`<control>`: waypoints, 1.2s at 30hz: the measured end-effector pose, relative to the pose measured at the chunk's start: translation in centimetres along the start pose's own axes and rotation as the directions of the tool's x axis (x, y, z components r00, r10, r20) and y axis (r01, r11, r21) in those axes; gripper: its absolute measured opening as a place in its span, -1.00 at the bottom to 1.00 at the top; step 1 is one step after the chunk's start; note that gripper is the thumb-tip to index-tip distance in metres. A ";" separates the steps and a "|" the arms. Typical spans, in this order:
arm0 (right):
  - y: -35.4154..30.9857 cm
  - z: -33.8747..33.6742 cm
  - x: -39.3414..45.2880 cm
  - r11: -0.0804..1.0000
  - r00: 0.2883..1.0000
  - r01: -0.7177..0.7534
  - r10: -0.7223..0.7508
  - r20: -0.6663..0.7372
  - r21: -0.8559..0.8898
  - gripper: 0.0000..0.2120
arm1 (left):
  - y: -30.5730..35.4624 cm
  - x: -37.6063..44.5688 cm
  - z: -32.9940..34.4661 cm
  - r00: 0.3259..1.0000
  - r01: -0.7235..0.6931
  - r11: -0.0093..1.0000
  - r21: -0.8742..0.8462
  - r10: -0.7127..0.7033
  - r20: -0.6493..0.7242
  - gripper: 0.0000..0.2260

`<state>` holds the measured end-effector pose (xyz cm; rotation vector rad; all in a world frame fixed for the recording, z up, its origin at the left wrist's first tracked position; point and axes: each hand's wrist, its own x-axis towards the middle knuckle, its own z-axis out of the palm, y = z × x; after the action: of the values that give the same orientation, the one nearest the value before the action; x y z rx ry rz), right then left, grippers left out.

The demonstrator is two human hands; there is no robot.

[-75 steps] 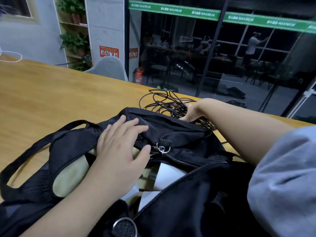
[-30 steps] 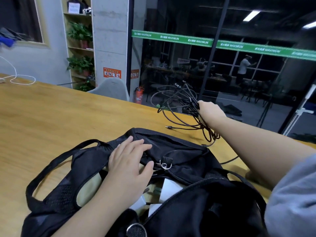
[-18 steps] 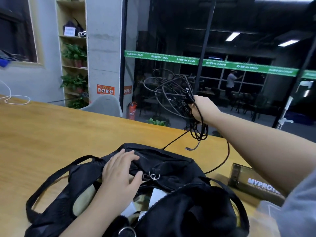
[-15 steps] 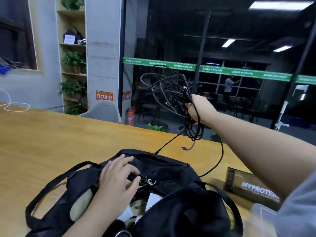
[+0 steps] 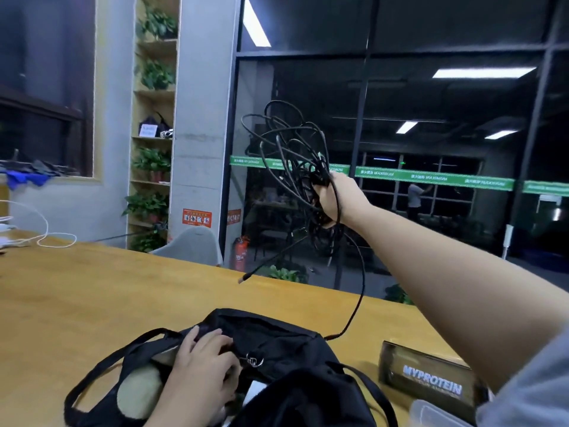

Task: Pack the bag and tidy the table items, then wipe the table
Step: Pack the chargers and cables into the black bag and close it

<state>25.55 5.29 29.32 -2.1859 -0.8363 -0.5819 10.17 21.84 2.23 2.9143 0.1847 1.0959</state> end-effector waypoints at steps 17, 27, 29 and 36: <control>0.8 4.1 -9.6 0.952 0.982 -0.016 -0.043 0.187 0.304 -0.72 | -5.3 0.0 -7.1 0.935 0.216 0.920 0.326 -0.291 0.203 -0.76; -1.7 1.1 -7.3 0.932 0.997 0.024 -0.049 0.059 0.360 -0.81 | -1.9 0.0 -7.6 0.952 0.146 0.987 0.069 -0.159 0.261 -0.89; -1.1 0.9 -7.2 0.937 0.998 0.024 -0.041 0.039 0.349 -0.89 | -0.3 0.4 -7.9 0.963 0.106 0.994 -0.019 -0.098 0.250 -0.84; 1.6 -0.8 -6.5 0.941 0.991 -0.014 0.057 -0.118 0.339 -0.77 | 3.7 1.5 -7.5 0.988 -0.002 0.991 -0.135 0.024 0.155 -0.67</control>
<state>22.10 1.30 25.10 -1.8283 -0.7653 -0.5113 6.71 18.19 9.07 2.8663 0.0844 0.8400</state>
